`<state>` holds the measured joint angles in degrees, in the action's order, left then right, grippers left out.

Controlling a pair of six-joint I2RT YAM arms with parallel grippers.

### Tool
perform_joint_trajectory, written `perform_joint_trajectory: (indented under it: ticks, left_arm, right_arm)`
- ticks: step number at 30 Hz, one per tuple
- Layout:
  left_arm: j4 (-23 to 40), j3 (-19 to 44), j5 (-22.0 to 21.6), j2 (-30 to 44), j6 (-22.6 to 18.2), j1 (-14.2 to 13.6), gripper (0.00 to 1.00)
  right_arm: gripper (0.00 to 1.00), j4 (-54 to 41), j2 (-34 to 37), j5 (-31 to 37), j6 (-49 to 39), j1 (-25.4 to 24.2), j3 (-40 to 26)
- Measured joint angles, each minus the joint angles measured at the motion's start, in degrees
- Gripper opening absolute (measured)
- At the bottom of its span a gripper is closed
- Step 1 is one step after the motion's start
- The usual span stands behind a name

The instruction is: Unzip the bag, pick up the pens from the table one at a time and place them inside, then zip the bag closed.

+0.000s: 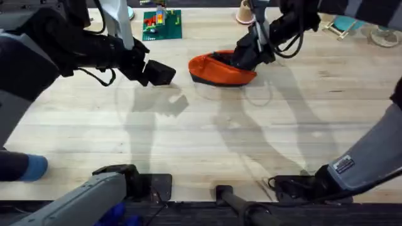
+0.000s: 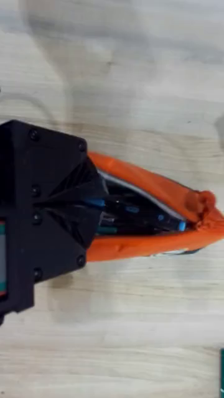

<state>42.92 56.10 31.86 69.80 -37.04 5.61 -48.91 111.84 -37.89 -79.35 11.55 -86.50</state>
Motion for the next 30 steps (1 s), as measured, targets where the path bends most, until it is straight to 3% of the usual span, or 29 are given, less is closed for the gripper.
perform_joint_trajectory:
  ticks: [11, 12, 18, 19, 30]
  left_arm:
    - [0.0, 0.0, 0.0, 0.0, 0.0, 0.0, 0.994]
    - [0.0, 0.0, 0.0, 0.0, 0.0, 0.0, 0.993]
    - [0.0, 0.0, 0.0, 0.0, 0.0, 0.0, 0.993]
    - [0.0, 0.0, 0.0, 0.0, 0.0, 0.0, 0.993]
    - [0.0, 0.0, 0.0, 0.0, 0.0, 0.0, 0.993]
  right_arm:
    - [0.044, 1.1, 2.2, 1.9, 0.0, 0.5, 0.0]
    - [0.120, 1.0, 2.2, 1.9, 0.0, 0.5, 0.0]
    - [0.951, 0.9, 2.2, 2.6, -0.1, 0.8, 0.0]
    - [0.986, 1.1, 2.2, 2.6, -0.2, 0.8, 0.0]
    - [0.996, 1.1, 2.2, 1.9, 0.2, 0.9, 0.0]
